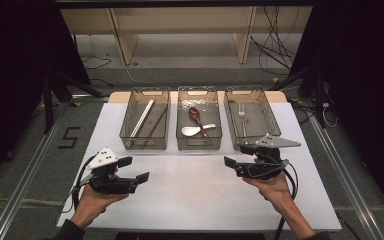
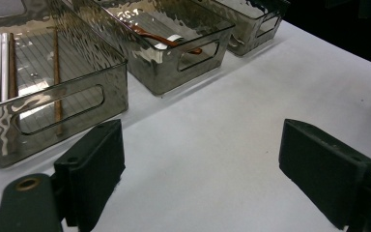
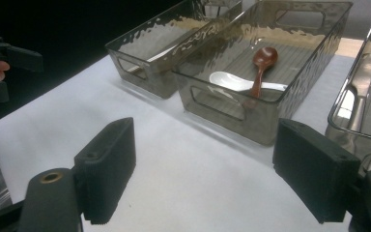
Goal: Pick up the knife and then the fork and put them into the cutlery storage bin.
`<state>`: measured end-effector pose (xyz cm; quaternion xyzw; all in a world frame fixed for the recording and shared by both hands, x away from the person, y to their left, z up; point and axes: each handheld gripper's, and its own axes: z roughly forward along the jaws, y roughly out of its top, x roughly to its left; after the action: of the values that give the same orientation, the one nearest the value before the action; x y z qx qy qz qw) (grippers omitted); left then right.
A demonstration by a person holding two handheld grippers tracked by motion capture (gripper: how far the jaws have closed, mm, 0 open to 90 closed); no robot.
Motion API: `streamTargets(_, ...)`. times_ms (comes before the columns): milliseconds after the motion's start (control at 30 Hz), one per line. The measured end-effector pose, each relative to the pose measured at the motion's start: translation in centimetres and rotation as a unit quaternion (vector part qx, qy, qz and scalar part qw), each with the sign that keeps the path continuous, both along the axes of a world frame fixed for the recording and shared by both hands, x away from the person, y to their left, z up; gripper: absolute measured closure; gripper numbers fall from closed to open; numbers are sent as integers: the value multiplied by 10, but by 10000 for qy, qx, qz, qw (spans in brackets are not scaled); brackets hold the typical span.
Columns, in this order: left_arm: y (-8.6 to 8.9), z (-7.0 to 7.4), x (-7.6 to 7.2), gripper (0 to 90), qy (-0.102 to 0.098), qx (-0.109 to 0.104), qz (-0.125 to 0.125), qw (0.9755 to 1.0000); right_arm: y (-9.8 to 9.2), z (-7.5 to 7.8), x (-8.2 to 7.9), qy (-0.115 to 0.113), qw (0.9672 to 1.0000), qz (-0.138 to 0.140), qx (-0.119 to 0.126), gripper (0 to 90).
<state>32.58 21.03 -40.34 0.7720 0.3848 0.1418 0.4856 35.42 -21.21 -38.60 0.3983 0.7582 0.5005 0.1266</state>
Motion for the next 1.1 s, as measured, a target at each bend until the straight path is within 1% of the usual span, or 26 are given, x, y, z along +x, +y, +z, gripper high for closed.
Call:
streamTargets(33, -1, 0, 0, 156, 10, -25, 3, 10000, -1, -1, -1, -58, 10000, 10, -2, 241)
streamTargets(167, -1, 0, 0, 155, 9, -41, 7, 10000, -3, -2, -10, -142, 9999, 20, -37, 241)
streamTargets(267, -2, 0, -1, 155, 10, -59, 5, 10000, -7, -4, -16, -206, 9998, 13, -14, 240)
streamTargets(300, -2, 0, -1, 155, 12, -67, -2, 10000, -7, -4, -18, -182, 9998, 19, -17, 238)
streamTargets(433, -3, 0, -1, 155, 34, -104, -18, 9999, -12, -9, -25, -204, 9998, 0, -91, 232)
streamTargets(533, -3, 0, -1, 155, 35, -105, -31, 9999, -14, -11, -29, -215, 9997, -32, -76, 227)
streamTargets(667, -3, 0, -2, 155, 37, -112, -26, 9999, -15, -15, -31, -186, 9998, -71, -87, 207)
streamTargets(700, -2, 0, -2, 156, 38, -76, -47, 10000, -15, -15, -32, -191, 9997, -77, -89, 205)
streamTargets(767, -2, 0, -2, 155, 32, -72, -53, 10000, -15, -15, -33, -210, 9997, -91, -112, 204)
streamTargets(867, -1, 0, -3, 155, 19, -124, -27, 9999, -15, -16, -37, -196, 9997, -79, -138, 201)
streamTargets(933, -1, 0, -2, 155, 25, -84, -54, 9999, -16, -16, -38, -173, 9997, -96, -158, 196)
streamTargets(1100, -2, 0, -2, 155, 39, -82, -57, 9999, -19, -17, -37, -172, 9996, -141, -144, 193)
